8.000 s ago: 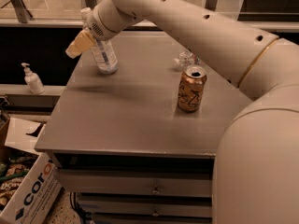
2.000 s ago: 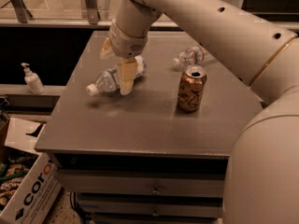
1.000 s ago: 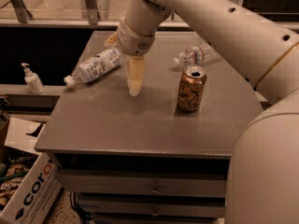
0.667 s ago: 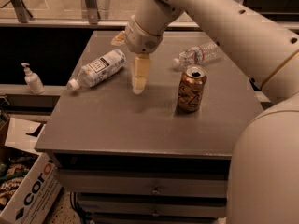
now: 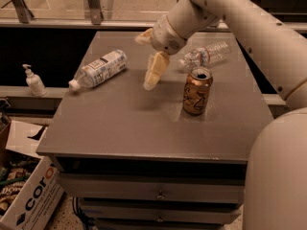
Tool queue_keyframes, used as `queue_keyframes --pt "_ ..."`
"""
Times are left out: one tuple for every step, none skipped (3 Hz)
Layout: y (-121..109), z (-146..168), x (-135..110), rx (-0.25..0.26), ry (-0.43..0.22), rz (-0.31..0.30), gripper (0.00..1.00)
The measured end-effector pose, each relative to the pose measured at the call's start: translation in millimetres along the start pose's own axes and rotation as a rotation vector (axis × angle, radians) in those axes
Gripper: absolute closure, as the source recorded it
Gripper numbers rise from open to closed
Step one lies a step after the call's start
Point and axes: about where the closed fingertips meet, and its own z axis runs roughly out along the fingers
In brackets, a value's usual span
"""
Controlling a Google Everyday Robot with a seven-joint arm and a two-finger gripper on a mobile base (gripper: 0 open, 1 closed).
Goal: Knock blue plastic bottle over
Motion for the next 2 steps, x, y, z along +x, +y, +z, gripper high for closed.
queue_keyframes --pt "-7.7 -22.0 7.2 0.070 -0.146 0.124 0.00" --pt "-14.0 -56.8 -0.8 0.175 -0.288 0.198 0.00"
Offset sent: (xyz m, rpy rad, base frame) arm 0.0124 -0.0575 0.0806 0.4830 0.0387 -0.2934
